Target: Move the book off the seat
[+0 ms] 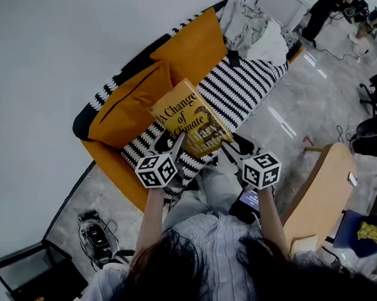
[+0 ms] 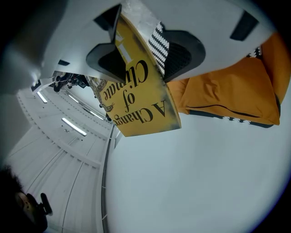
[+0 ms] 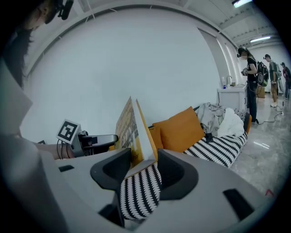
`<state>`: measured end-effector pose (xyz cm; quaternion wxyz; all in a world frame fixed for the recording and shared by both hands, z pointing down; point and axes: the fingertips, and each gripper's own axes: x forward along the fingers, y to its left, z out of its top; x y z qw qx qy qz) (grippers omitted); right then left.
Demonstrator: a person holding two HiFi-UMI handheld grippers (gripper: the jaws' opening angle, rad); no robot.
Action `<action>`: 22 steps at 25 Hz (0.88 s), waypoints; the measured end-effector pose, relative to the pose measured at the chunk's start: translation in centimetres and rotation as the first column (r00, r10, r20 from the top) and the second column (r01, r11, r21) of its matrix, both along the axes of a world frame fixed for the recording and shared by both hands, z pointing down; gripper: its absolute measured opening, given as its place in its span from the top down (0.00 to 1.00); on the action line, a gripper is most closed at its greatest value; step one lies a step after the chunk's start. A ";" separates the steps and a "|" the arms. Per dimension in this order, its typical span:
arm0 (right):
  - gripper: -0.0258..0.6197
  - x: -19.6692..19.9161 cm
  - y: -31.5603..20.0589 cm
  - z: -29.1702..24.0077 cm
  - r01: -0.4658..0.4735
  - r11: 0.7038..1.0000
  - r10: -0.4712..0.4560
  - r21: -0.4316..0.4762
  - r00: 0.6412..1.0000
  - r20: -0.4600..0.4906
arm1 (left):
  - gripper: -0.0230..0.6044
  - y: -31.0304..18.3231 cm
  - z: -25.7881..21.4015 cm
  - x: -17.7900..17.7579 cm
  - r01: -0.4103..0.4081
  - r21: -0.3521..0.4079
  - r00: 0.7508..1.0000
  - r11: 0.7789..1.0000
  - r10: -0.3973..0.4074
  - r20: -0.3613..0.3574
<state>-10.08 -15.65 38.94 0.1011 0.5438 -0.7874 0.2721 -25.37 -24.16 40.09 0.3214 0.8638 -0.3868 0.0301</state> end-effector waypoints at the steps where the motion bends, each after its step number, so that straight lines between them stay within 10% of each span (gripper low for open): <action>1: 0.66 0.0 0.4 -0.1 -0.006 1.000 0.006 0.001 1.000 -0.002 | 0.53 0.3 0.0 0.1 -0.003 -0.002 1.000 1.000 0.003 -0.003; 22: 0.66 11.8 10.0 -2.3 -0.228 0.973 0.227 0.039 0.974 0.027 | 0.52 6.7 -3.0 14.2 -0.225 0.022 0.974 0.974 0.224 0.044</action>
